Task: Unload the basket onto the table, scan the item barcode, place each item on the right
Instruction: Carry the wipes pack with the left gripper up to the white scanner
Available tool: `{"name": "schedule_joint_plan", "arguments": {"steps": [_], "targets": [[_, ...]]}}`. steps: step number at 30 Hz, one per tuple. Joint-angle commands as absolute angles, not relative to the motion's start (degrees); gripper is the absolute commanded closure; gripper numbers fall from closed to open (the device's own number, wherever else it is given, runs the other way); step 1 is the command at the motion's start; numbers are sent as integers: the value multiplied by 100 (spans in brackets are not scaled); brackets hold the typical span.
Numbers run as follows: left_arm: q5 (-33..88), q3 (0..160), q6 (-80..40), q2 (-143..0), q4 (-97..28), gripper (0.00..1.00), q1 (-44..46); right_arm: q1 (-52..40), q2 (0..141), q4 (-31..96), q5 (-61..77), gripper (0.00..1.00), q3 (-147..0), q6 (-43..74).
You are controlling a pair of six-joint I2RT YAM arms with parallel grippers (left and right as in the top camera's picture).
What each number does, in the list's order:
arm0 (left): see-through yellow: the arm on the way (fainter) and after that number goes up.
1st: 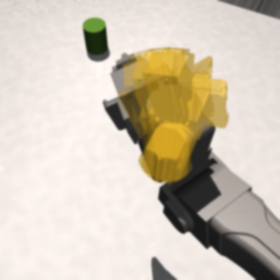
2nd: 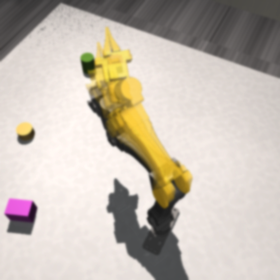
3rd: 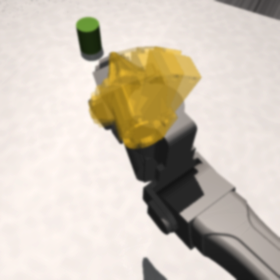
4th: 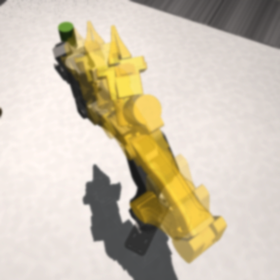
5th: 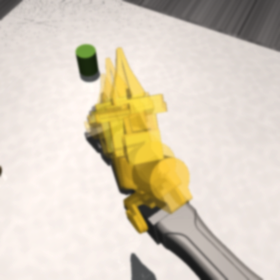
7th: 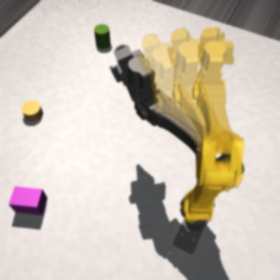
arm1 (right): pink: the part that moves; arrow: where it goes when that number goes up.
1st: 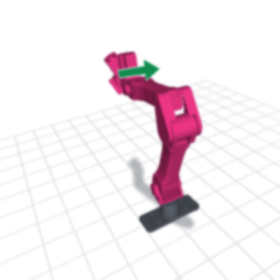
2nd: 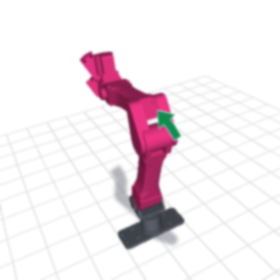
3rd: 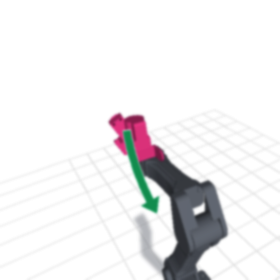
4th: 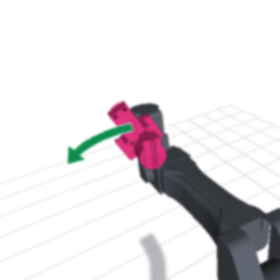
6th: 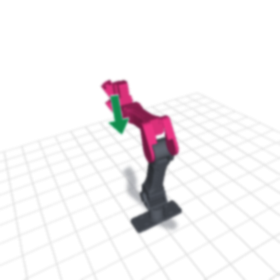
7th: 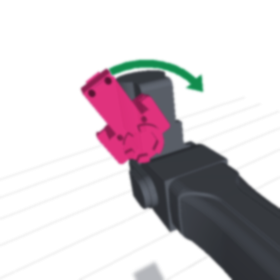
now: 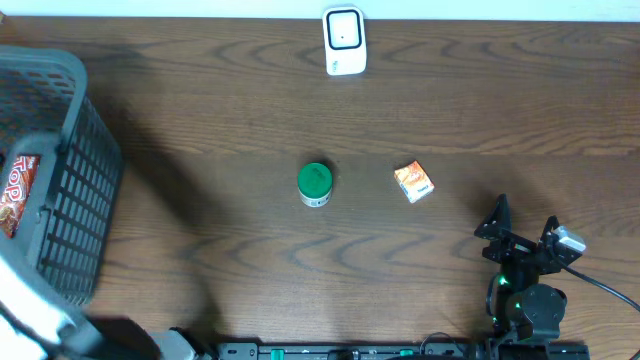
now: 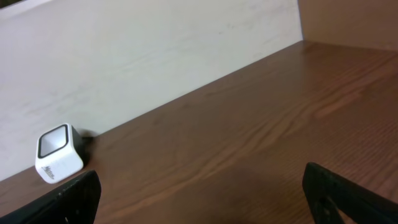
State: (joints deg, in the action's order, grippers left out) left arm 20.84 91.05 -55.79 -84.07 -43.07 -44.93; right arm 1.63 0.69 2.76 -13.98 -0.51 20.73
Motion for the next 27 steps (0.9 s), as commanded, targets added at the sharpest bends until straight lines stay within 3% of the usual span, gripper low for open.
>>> {"name": "schedule_joint_plan", "arguments": {"steps": [1,5,9,19,27], "targets": [[4132,9185,-5404,-7817,-4296,90,-4281,113,38,290,-1455,1,-32,2010],[5105,9185,-4856,-7273,-4274,90,-3378,113,38,290,-1455,1,-34,2010],[5229,9139,-3872,-7194,-4427,90,-1791,113,38,290,-1455,1,-32,2010],[5557,8903,-3168,-8403,-4436,89,1494,113,38,290,-1455,1,-32,2010],[6477,8903,-3039,-9998,-4449,89,2508,113,38,290,-1455,1,-34,2010]]}}
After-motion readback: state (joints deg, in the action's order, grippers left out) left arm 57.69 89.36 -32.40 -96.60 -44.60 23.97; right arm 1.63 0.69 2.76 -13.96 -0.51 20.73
